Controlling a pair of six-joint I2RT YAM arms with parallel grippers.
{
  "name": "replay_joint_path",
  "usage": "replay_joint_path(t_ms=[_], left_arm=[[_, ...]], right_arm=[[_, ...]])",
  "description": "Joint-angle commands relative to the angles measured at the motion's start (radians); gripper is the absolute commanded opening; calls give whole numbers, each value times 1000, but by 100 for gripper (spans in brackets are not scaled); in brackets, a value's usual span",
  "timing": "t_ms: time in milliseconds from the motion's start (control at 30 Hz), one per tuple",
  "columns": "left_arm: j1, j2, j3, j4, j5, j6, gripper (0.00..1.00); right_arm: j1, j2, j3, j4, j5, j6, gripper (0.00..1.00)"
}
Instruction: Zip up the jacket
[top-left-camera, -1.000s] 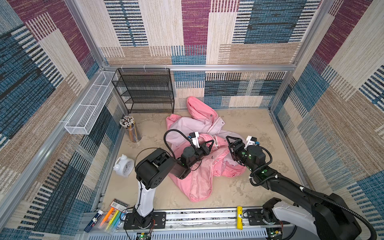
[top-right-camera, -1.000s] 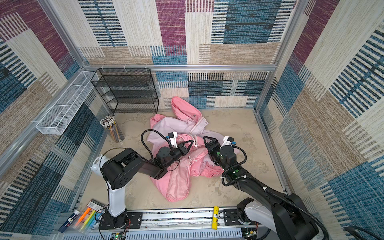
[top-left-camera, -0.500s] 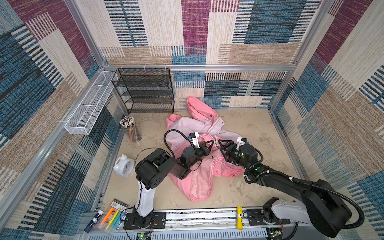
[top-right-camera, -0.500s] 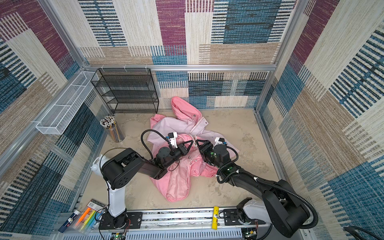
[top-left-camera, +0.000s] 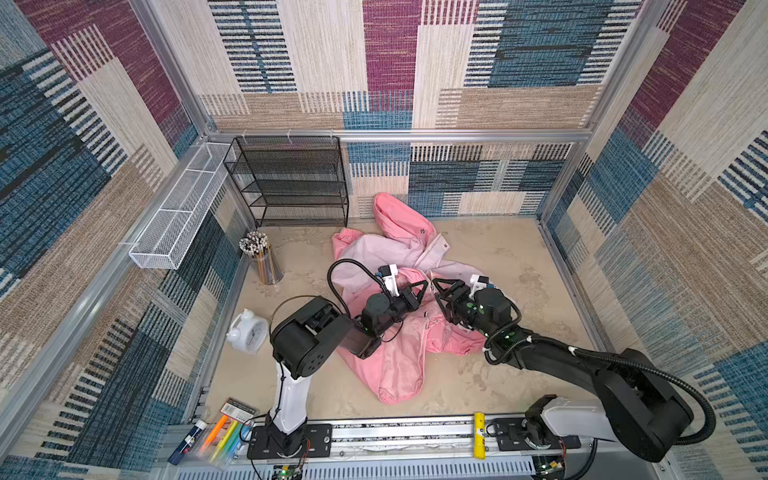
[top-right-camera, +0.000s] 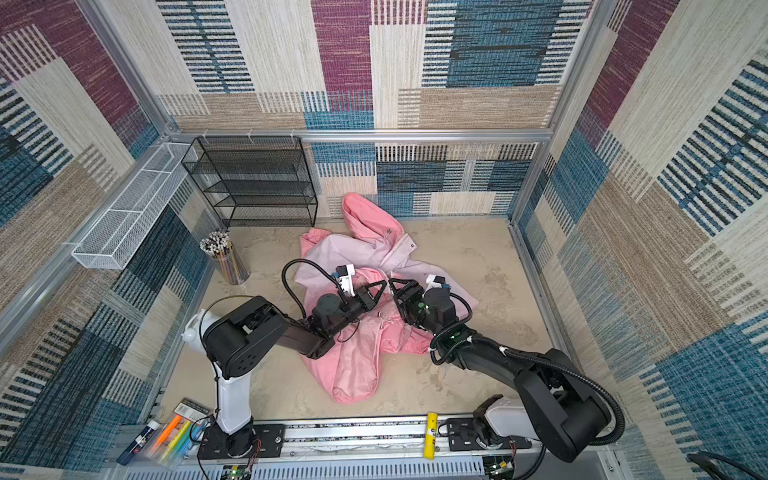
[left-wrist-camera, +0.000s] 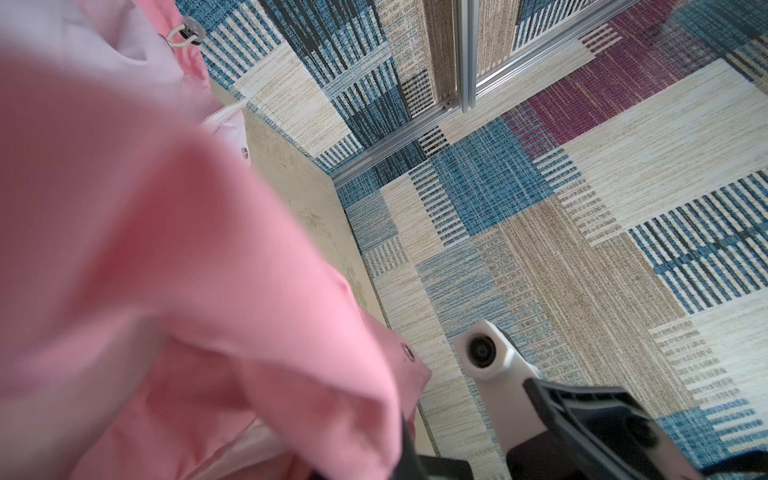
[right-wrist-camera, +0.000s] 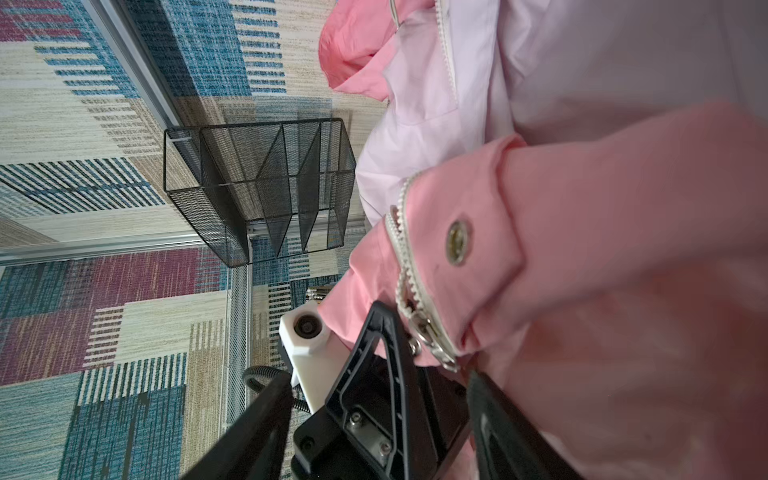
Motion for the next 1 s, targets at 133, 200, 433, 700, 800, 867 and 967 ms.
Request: replay_joint_path(t_ms=[133, 200, 433, 700, 800, 867, 967], left_arm=[[-1, 1, -2, 29, -16, -4, 0], [-1, 1, -2, 29, -16, -3, 0], [-1, 0, -3, 29, -15, -2, 0], [-1, 2, -6, 29, -16, -3, 0], [-1, 3, -6, 29, -18, -3, 0], [-1, 2, -9, 29, -18, -2, 0], [-1, 2, -8, 29, -19, -3, 0]], right_arm=[[1, 34, -7, 89, -26, 37, 70], [1, 50, -7, 114, -34, 39, 70], [1, 73, -5, 171, -34, 40, 68], [0, 74, -19, 200, -29, 49, 65], [1, 75, -14, 200, -32, 48, 62], [1, 72, -11, 195, -30, 45, 61], [1, 70, -12, 187, -25, 44, 60]])
